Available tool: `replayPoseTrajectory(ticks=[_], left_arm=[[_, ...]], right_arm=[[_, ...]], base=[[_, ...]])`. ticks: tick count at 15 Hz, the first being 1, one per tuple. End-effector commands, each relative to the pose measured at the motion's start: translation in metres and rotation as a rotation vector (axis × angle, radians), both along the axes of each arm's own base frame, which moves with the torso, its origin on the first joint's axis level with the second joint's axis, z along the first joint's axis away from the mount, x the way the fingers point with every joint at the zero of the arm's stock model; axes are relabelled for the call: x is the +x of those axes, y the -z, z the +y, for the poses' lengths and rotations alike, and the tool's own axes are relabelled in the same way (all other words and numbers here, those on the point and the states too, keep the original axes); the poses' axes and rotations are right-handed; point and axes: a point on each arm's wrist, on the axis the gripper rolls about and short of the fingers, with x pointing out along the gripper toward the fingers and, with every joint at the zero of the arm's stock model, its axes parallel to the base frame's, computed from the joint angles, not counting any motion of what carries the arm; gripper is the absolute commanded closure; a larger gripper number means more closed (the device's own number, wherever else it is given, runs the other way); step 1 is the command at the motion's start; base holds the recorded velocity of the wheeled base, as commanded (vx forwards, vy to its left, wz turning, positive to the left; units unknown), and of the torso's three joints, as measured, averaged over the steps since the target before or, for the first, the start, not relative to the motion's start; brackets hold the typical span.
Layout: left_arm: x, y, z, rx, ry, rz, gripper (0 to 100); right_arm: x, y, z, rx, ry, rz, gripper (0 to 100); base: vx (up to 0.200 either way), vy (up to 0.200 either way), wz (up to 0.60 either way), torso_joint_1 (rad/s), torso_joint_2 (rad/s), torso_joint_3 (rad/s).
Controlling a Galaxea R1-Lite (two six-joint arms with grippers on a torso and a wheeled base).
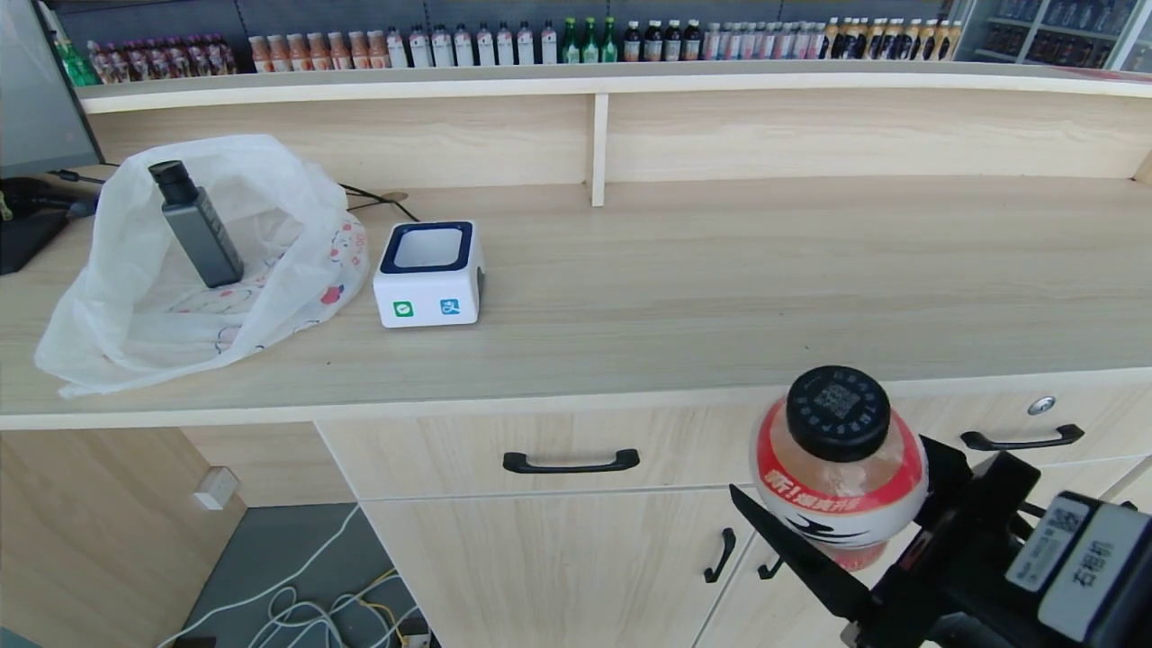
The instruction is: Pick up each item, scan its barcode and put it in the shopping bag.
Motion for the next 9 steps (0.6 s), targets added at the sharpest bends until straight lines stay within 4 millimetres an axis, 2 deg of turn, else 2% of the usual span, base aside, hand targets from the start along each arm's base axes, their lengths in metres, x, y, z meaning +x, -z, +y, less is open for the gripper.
replayPoseTrajectory(ticks=[1,3,9], left_arm=[[0.000,0.000,0.000,0.000,0.000,-0.001,0],[0.000,0.000,0.000,0.000,0.000,-0.001,0],[0.000,0.000,0.000,0.000,0.000,-0.001,0]], right_arm=[[-0.003,0.005,0.008,-0.053,-0.028,-0.011,100],[-0.012,0.006,0.014,-0.113,-0.082,-0.067,100],[-0.026,0.005,0.010,-0.252,-0.187,-0.260,100]], base=[[0.000,0.000,0.00,0.000,0.00,0.000],[0.000,0.000,0.00,0.000,0.00,0.000],[0.000,0.000,0.00,0.000,0.00,0.000]])
